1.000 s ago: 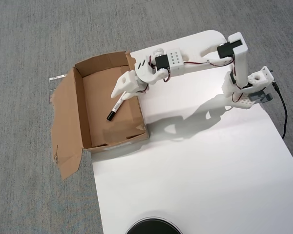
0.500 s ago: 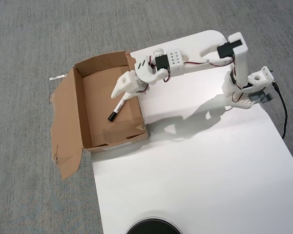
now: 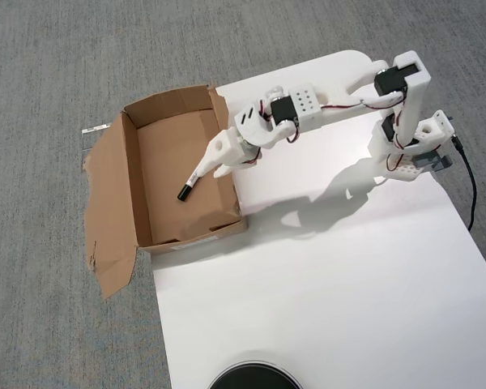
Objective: Grasp a pen and put it in the box.
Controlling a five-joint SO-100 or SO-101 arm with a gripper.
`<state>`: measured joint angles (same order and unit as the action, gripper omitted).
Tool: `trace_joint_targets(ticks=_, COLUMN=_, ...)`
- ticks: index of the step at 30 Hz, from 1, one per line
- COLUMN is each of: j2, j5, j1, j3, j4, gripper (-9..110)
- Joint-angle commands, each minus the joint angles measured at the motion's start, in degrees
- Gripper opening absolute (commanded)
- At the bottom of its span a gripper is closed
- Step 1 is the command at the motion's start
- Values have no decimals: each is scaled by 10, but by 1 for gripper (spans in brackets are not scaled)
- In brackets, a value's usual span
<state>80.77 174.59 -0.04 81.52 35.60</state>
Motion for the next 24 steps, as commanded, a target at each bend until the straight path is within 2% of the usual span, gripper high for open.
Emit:
trace_joint_targets(ticks=1, j2=84, j5=-4, j1=-8, j3=37, j4=1, gripper=6)
trace_joint_targets(ticks=4, j2=128, j5=-4, j1=-8, j3=71, j4=1, gripper=0)
trace_joint_targets(ticks=15, j2=310, j5=-5, j1=-8, j3=207, j4=24, gripper=0)
trace_joint_targets(ticks=24, j2=489, j5=-5, j1=-31, j3=249, j4=287, gripper=0)
